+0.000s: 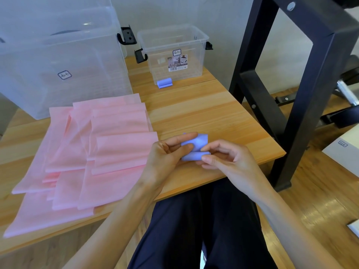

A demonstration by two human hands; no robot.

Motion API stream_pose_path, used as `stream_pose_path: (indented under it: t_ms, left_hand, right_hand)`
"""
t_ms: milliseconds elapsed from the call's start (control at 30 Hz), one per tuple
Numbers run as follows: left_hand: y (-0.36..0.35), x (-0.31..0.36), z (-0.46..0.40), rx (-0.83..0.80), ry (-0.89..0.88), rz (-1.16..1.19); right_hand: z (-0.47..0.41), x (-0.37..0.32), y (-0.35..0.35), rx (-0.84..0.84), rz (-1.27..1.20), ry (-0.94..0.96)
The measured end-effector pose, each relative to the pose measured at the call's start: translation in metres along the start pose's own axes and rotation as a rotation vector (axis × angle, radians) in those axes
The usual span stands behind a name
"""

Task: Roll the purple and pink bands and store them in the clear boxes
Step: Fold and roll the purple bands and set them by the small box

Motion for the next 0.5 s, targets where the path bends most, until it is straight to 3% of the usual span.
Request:
stream_pose_path:
  t_ms: [200, 500]
  left_hand:
    - [0.0033, 0.0014, -0.0024, -0.011, -0.005, -0.052]
    - [0.0001, 0.0036, 0.0004, -0.039, -0.074, -0.117]
  right_hand:
    - [-0.0012, -0.0013, 0.0022, -0.031, 0.027, -0.05]
    - [-0.0032, -0.0088, 0.0008, 0.065, -0.061, -0.127]
Point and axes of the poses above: each hand's wrist, its own z-axis away from the middle knuckle, its own y-axis out of the back of the hand, x = y × z, the point moved 1 cm from there along -z, towards the middle knuckle, and after that the axes turned 10 degrees about -x, right-handed, at the moved point
